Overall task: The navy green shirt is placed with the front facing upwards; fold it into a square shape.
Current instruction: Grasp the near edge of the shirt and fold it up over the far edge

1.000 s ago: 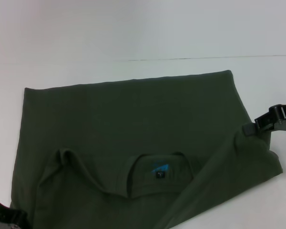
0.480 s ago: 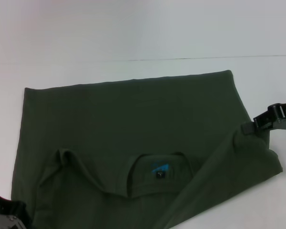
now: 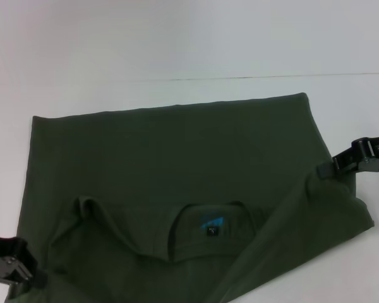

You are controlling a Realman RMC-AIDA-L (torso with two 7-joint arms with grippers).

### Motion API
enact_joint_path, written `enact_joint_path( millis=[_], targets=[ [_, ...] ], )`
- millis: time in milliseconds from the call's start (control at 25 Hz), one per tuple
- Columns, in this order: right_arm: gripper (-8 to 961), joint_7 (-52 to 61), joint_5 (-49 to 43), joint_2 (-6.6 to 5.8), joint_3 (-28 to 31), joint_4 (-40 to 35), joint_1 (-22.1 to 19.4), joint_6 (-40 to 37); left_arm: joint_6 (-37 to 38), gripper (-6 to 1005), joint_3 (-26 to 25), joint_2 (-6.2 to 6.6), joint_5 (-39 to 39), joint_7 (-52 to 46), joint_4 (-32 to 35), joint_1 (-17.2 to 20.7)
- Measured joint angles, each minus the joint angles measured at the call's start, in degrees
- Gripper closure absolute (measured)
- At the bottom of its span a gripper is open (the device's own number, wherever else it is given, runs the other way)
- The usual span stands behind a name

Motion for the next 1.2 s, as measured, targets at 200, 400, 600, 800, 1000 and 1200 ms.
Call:
enact_joint_path(
  millis=[200,400,600,800,1000,1200],
  targets=[
    [933,0.0,0.3,0.07,0.3,0.0,0.0,0.2,0.0,949,-1.0,0.52,0.1,0.1,0.1,-0.2],
    [933,0.1,1.3,0.10,-0.1,0.1,0.0,0.0,0.5,950,-0.7,0.64,0.3,0.8,-0.3,-0.2],
    [933,0.1,1.4,0.17,-0.2,0.0,-0.1,0.0,0.5,950,0.0,0.24,0.3,1.0,-1.5,0.2],
    [933,0.2,1.4,0.14,-0.2,0.0,-0.1,-0.1,-0.5,942,1.7,-0.36,0.3,0.3,-1.3,0.5],
    [933,0.3,1.4,-0.05,-0.2,-0.1,-0.2,-0.3,-0.6,895,2.5,-0.44,0.3,-0.7,-1.7,0.6],
    [933,0.2,1.4,-0.18,-0.2,-0.7,-0.2,-0.6,-0.4,782,4.3,-0.61,0.4,-1.8,-1.9,0.7]
  ],
)
